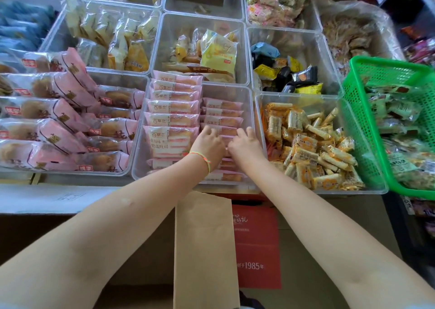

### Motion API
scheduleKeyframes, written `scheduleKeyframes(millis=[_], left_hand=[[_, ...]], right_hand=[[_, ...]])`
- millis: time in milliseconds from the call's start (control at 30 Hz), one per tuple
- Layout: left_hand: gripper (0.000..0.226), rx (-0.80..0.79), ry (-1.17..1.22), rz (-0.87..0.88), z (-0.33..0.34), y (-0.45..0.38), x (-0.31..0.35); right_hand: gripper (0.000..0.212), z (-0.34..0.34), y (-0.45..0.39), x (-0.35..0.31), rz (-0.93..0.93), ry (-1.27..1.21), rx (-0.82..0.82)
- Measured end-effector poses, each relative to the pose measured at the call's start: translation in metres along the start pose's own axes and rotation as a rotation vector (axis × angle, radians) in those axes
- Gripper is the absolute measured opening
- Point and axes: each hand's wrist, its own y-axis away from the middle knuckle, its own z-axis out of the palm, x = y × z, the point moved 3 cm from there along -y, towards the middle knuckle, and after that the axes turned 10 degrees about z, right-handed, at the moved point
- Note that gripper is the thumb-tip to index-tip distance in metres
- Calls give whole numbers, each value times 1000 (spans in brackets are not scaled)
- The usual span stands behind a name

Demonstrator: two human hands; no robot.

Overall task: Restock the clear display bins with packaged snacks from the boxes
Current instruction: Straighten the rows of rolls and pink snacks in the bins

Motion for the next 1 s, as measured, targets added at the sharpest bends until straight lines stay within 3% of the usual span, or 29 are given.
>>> scheduleKeyframes(millis=[267,1000], left_hand=[[30,-34,-62,6,1,0,-19],[28,-64,-145,42,2,-7,-18]], right_hand=[[31,0,-1,8,-32,118,54],[32,-5,2,7,-30,124,48]])
